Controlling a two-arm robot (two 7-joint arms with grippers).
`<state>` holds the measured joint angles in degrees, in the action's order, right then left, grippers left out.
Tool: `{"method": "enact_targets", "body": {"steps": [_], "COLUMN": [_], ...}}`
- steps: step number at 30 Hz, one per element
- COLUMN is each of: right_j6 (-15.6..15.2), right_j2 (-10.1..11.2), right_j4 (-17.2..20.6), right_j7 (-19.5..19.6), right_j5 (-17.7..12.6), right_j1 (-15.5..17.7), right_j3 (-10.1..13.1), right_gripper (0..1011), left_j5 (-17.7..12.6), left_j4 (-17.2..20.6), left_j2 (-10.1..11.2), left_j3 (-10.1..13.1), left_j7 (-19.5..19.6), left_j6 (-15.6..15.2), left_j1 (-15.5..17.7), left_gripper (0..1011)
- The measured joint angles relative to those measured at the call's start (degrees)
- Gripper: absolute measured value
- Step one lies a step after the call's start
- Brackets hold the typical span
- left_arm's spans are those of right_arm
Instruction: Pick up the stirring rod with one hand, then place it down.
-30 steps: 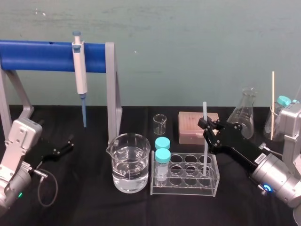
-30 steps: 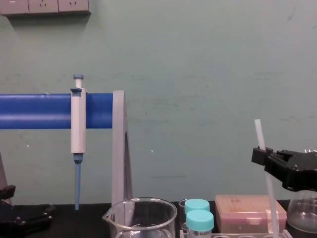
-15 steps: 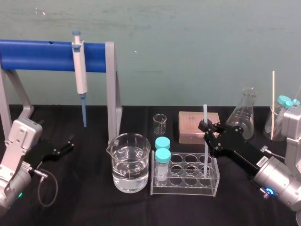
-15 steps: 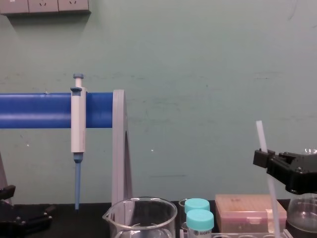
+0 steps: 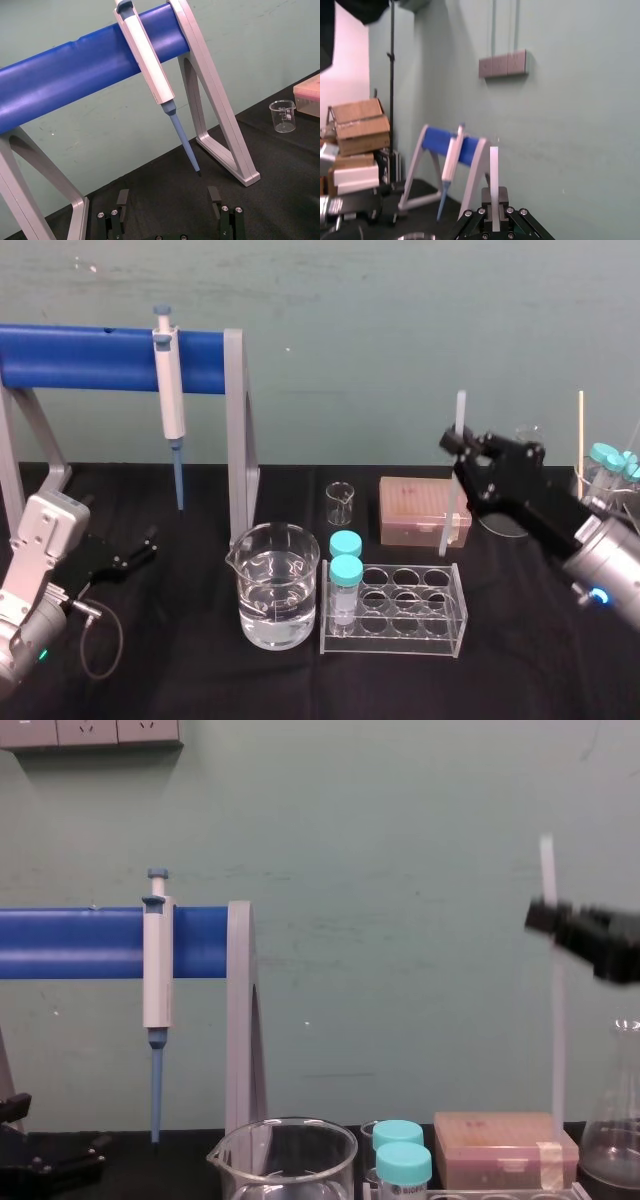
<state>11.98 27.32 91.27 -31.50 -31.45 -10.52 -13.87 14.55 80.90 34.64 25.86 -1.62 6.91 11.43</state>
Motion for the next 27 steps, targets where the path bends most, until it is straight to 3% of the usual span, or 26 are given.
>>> {"method": "enact_targets", "body": {"steps": [7,27], "right_j6": [0.3,0.59], "right_j2": [0.65,1.59], "right_j4": [1.8,1.95], "right_j7": [-0.96,-1.17], "right_j5": [-1.74,-1.75], "right_j1": [-1.68,-2.34], "right_j3": [1.02,0.8], "right_gripper": [70,70], "left_j5": [0.0,0.0], "left_j4": [0.0,0.0], "left_j2": [0.0,0.0], "left_j3": [0.0,0.0], "left_j7": [0.0,0.0], "left_j6": [0.0,0.0], "left_j1": [0.0,0.0], "left_gripper": [1000,1000]}}
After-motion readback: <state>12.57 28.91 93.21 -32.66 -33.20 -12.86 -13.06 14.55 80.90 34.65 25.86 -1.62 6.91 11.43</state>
